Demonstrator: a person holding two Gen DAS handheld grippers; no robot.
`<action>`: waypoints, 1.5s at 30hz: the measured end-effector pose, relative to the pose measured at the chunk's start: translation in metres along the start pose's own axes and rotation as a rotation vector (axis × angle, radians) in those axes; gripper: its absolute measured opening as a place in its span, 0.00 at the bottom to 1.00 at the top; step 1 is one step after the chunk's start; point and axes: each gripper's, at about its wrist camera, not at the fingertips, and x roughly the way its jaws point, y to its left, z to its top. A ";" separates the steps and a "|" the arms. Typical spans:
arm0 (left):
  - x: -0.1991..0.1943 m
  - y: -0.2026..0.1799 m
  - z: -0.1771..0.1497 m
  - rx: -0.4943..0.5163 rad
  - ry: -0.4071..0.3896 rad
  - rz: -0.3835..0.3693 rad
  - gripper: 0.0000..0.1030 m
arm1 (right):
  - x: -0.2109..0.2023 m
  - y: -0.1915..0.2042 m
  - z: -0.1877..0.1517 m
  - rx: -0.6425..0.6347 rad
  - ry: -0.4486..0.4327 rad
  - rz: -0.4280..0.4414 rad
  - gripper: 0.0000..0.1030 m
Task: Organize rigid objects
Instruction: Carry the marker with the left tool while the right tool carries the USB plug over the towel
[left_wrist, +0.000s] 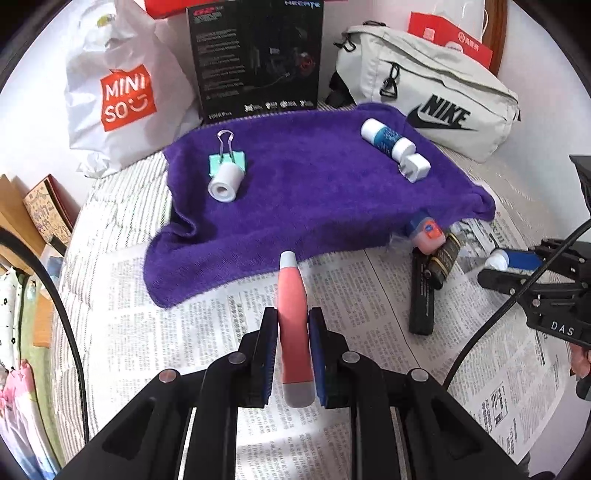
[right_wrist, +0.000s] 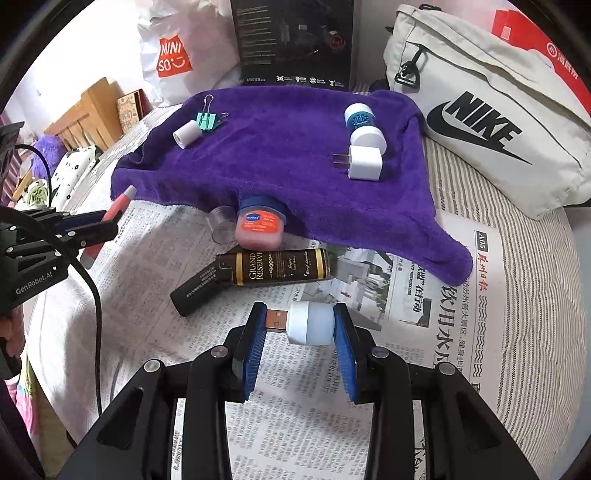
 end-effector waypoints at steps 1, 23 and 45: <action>0.000 -0.001 0.001 0.004 0.002 -0.003 0.16 | 0.000 0.000 0.001 0.002 0.000 0.008 0.35; 0.005 0.028 0.046 0.005 -0.027 -0.026 0.16 | -0.003 -0.032 0.057 0.058 -0.066 -0.008 0.35; 0.047 0.054 0.091 -0.011 -0.005 -0.048 0.16 | 0.059 -0.048 0.094 0.064 0.015 0.000 0.35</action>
